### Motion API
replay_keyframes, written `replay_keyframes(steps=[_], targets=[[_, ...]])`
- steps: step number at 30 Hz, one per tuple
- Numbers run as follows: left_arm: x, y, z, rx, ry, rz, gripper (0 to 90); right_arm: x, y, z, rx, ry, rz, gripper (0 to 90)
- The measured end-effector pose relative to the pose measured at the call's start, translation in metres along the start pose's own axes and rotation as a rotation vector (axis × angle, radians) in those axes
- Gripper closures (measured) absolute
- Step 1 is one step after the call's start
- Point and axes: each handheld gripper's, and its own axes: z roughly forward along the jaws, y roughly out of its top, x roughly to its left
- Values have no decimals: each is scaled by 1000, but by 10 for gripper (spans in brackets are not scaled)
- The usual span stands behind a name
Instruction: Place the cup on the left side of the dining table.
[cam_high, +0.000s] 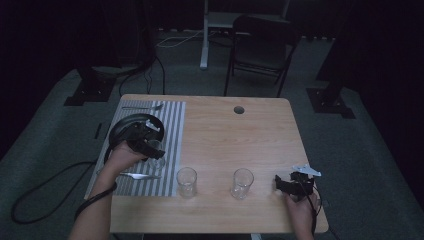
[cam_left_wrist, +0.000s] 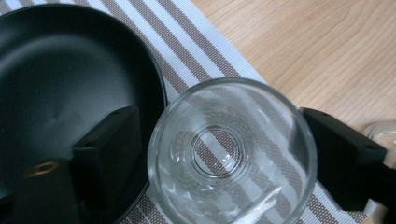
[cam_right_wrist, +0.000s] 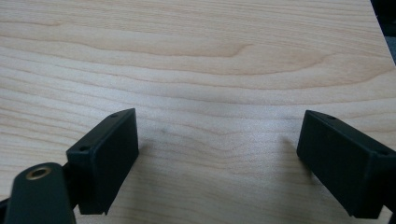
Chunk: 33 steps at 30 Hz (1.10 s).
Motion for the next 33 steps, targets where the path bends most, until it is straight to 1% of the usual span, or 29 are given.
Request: replay_keyframes(steps=[1,2,4,5,6,7,8,9,10,12,13,15,18,21,26,27,29,30,32,33], targets=[[0,-1,0,-3,-9,-7,11,0,0,0,0,0,0,122],[-1,-3,0,-4,-3,-6,12,0,0,0,0,0,0,122],[-3,-5,1,-13,28,-7,11,0,0,0,0,0,0,122],[-4,-7,0,-22,37,-4,11,0,0,0,0,0,0,122],[-4,-8,0,-31,40,-12,11,0,0,0,0,0,0,122],[-5,-9,0,-32,20,-8,12,0,0,0,0,0,0,122],[-6,-10,0,-38,18,5,11,0,0,0,0,0,0,122],[-8,-11,0,-45,40,19,12,0,0,0,0,0,0,122],[-9,-12,1,-36,41,26,12,0,0,0,0,0,0,122],[-10,-14,2,-28,47,16,11,0,0,0,0,0,0,122],[-10,-15,2,-26,42,17,12,0,0,0,0,0,0,122],[-10,-19,2,-44,56,10,11,0,0,0,0,0,0,122],[-9,-24,1,-80,52,-19,12,0,0,0,0,0,0,122],[-8,-30,1,-99,56,-21,12,0,0,0,0,0,0,122],[-9,-40,5,-99,60,-20,12,0,0,0,0,0,0,122],[-9,-42,6,-99,55,-21,12,0,0,0,0,0,0,122],[-10,-46,8,-99,66,-18,12,0,0,0,0,0,0,122],[-10,-48,9,-99,58,-20,12,0,0,0,0,0,0,122],[-10,-52,10,-111,72,-28,12,0,0,0,0,0,0,122],[-10,-55,10,-121,71,-34,12,0,0,0,0,0,0,122]])
